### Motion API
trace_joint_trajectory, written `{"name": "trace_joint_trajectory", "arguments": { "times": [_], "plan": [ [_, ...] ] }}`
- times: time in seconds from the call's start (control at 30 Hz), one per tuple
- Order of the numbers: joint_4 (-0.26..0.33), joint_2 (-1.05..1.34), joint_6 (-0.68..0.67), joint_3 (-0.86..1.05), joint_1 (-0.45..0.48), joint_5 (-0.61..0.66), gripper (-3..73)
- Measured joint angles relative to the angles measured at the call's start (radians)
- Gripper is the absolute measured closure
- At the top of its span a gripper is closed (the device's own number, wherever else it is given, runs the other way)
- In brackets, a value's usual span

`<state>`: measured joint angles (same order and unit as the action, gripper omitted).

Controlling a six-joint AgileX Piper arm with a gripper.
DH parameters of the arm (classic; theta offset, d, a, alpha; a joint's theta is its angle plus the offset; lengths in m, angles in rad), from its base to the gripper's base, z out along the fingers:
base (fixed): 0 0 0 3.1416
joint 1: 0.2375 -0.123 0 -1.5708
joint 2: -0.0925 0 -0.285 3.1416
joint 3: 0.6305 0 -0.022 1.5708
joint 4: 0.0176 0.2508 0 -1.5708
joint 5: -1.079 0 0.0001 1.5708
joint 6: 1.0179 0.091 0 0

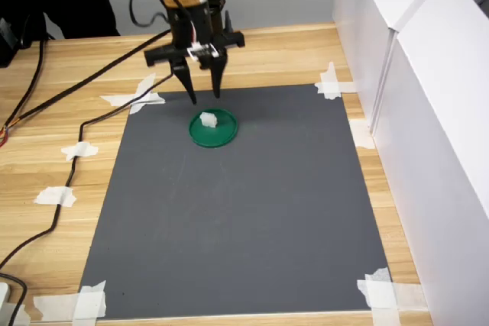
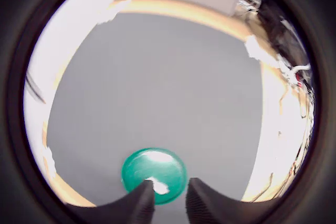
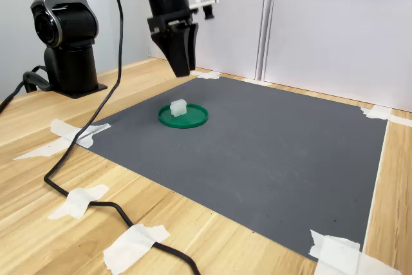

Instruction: Grasp a white terminal and put it on the green lid.

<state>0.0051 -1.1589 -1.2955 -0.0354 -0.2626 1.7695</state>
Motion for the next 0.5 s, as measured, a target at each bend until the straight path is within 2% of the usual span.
{"name": "trace_joint_trajectory", "arguments": {
  "times": [0.07,0.13,0.27,0.37,0.5],
  "plan": [
    [0.009,0.092,0.002,0.013,0.069,-0.046,59.9],
    [0.024,0.182,0.004,0.048,0.126,-0.125,67.1],
    [0.032,0.372,0.009,0.162,0.173,-0.248,70.4],
    [0.061,0.517,0.021,0.254,0.177,-0.288,71.0],
    [0.070,0.687,0.069,0.388,0.177,-0.299,71.1]
  ]
}}
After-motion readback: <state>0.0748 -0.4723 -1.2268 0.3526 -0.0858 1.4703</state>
